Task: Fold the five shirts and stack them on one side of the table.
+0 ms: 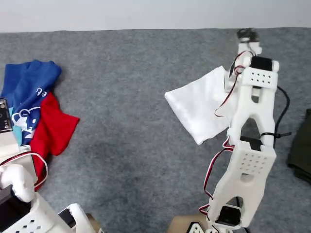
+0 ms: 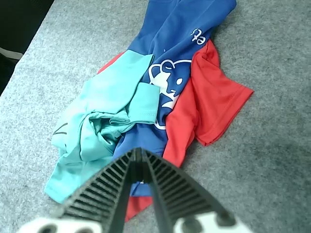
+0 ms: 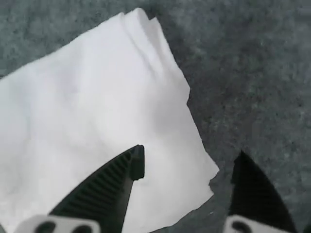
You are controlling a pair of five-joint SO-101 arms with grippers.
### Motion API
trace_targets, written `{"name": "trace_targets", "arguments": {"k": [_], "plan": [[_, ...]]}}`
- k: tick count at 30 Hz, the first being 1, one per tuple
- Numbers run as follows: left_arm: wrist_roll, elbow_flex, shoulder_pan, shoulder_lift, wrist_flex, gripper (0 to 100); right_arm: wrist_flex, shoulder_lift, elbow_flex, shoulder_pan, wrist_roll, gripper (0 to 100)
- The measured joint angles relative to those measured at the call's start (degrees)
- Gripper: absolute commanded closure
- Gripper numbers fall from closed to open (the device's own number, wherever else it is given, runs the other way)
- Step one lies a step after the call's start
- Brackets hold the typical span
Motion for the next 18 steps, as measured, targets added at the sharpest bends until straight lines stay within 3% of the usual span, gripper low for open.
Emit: {"name": "trace_targets", "arguments": {"k": [11,18], "plan": [[0.0,0.0,0.0,0.0,0.0,100,16.3,0.0,-3.1,-9.1,-38.0,63.5],[0.0,0.0,0.0,0.0,0.0,100,18.0,0.0,-3.1,-15.4,-49.8,63.4]]}}
